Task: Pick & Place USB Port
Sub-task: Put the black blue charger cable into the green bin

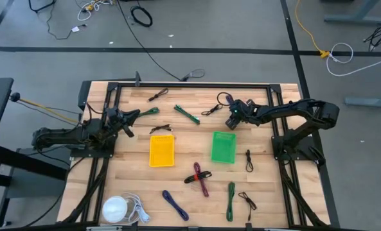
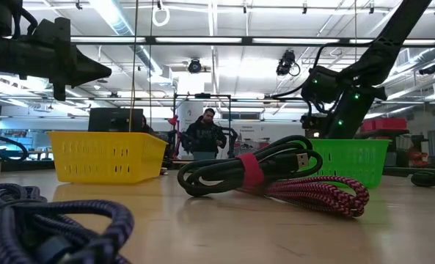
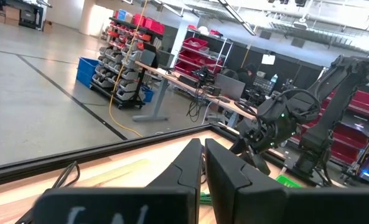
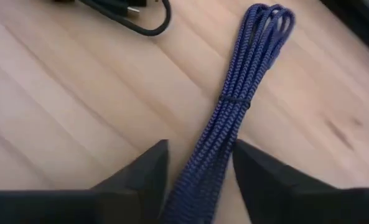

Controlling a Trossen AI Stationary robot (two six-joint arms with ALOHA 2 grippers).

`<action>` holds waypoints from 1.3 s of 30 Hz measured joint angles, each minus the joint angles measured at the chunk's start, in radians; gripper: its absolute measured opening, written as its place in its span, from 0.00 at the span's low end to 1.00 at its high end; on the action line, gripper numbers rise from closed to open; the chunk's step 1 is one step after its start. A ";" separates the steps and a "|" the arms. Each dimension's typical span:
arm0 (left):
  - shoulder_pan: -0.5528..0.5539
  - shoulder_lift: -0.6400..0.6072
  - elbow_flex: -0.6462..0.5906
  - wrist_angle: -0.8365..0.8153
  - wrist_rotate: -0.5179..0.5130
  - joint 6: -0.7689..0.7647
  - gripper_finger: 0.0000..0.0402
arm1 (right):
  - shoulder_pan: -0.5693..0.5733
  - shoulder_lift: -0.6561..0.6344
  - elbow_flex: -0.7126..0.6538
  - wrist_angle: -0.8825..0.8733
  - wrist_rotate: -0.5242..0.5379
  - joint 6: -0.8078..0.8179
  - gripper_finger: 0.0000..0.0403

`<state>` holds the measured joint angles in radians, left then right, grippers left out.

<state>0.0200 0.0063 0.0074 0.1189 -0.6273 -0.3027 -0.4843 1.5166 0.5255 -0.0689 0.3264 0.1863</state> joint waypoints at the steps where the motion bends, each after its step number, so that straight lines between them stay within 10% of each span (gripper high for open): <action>1: 0.000 0.000 0.000 0.000 0.000 0.000 0.06 | 0.000 0.000 0.000 -0.004 -0.005 0.004 0.33; 6: 0.000 0.000 0.000 0.000 0.000 0.000 0.06 | 0.002 0.001 0.001 -0.013 -0.004 0.011 0.05; 25: 0.000 0.000 0.000 0.001 0.000 -0.001 0.06 | 0.060 -0.227 0.260 -0.400 0.145 -0.011 0.02; 39: 0.000 0.000 0.000 0.001 0.000 -0.008 0.06 | 0.729 -0.324 0.316 -0.649 0.336 0.680 0.02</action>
<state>0.0204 0.0063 0.0074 0.1201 -0.6273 -0.3107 0.2448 1.1922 0.8412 -0.7178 0.6626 0.8659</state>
